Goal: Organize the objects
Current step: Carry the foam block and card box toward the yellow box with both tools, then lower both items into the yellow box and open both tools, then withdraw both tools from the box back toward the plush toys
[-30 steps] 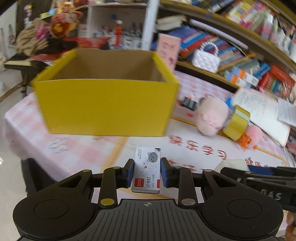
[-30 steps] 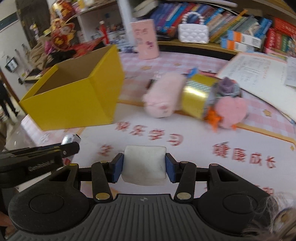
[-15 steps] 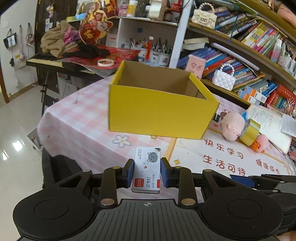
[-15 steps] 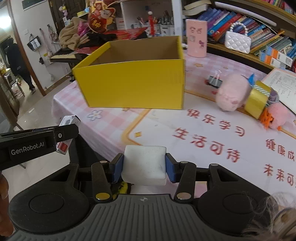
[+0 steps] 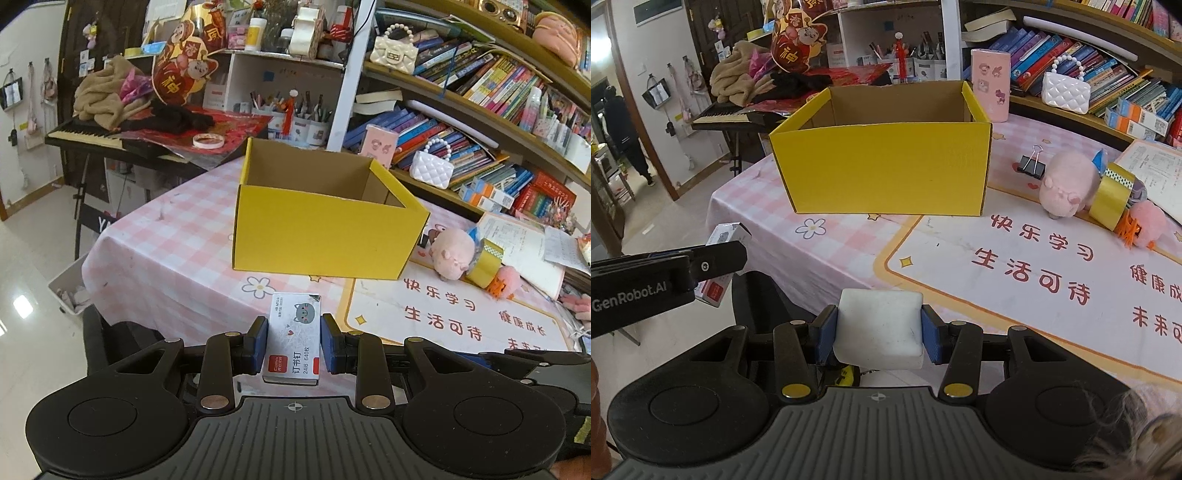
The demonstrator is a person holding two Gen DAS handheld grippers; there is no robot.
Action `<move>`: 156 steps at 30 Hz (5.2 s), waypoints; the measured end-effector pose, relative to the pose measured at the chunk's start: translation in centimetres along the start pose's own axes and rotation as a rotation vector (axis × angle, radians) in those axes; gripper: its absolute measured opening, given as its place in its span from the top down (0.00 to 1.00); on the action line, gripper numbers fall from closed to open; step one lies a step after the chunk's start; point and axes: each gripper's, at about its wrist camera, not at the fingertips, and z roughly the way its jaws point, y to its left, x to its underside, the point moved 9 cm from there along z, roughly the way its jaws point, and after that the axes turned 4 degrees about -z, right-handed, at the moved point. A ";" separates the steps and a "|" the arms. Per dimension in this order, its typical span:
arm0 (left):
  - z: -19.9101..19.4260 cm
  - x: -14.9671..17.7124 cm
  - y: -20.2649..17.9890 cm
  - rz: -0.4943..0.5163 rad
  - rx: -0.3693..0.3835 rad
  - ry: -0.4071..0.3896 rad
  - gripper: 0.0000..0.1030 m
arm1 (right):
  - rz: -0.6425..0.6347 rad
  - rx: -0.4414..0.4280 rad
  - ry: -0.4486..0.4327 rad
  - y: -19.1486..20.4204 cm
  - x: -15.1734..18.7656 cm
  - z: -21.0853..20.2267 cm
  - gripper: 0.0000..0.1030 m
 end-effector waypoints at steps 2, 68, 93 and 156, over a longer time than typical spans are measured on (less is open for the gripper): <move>-0.1 0.2 0.2 0.005 0.008 0.002 0.72 | 0.001 0.001 -0.002 0.4 0.1 -0.1 0.56; 24.5 -16.8 -1.8 0.043 -0.090 0.193 0.72 | -0.777 -0.083 0.095 -3.2 -22.0 22.8 0.57; 22.1 -17.2 -2.3 -0.063 -0.030 0.123 0.27 | -0.873 -0.133 0.087 -2.7 -22.6 20.7 0.34; 3.4 3.2 -13.4 0.285 0.073 -0.001 0.08 | 0.415 0.488 -0.087 -16.2 6.6 -8.3 0.09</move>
